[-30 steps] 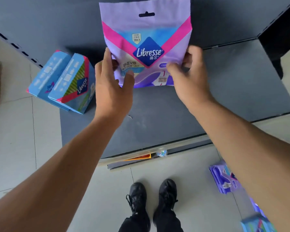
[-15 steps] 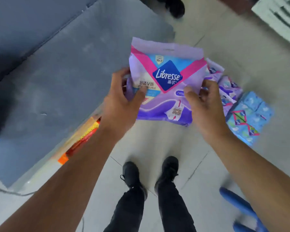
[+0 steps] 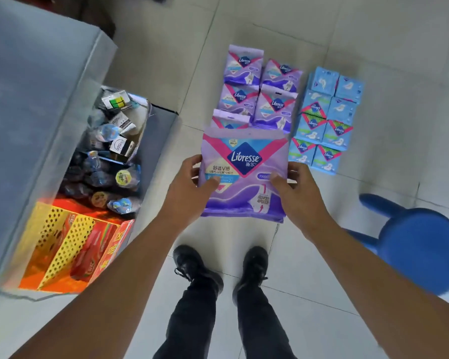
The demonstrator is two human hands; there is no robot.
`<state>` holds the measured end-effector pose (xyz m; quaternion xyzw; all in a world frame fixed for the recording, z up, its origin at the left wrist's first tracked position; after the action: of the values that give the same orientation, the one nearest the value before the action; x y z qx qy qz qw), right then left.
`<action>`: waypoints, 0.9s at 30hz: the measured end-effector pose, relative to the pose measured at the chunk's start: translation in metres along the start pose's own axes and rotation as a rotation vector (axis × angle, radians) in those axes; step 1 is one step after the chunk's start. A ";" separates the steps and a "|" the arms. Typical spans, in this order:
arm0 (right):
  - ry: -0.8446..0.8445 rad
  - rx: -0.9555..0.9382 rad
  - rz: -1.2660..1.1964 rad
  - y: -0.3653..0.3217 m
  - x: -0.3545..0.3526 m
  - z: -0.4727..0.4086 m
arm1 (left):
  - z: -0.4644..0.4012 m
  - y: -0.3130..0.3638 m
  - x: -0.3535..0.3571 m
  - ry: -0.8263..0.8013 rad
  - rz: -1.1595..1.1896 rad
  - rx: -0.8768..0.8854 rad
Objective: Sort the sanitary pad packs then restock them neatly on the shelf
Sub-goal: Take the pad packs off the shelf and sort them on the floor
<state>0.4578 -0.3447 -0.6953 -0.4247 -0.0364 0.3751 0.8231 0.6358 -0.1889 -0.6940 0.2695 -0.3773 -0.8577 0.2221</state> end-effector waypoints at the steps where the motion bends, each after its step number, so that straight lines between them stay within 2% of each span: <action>1: 0.002 0.014 -0.010 0.007 -0.011 -0.002 | 0.000 0.002 0.011 -0.016 -0.026 -0.007; 10: 0.034 0.081 -0.020 0.027 -0.070 -0.042 | -0.028 0.034 0.075 -0.059 -0.064 -0.040; 19: 0.088 0.216 -0.011 0.028 -0.076 -0.105 | -0.108 0.039 0.106 -0.180 -0.113 -0.126; 27: 0.110 0.277 0.046 0.036 -0.077 -0.174 | -0.176 0.025 0.138 -0.185 -0.205 -0.200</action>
<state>0.4470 -0.4988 -0.8121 -0.3275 0.0705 0.3716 0.8659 0.6467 -0.3777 -0.8154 0.2029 -0.2797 -0.9302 0.1235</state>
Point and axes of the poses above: each hand's wrist, its own z-axis away from the middle knuckle, its own x-axis out of the palm, y = z × x, the point moved 9 cm from there along -z, towards the middle knuckle, and after that the axes turned 3 degrees about x, right-handed, at the moved point
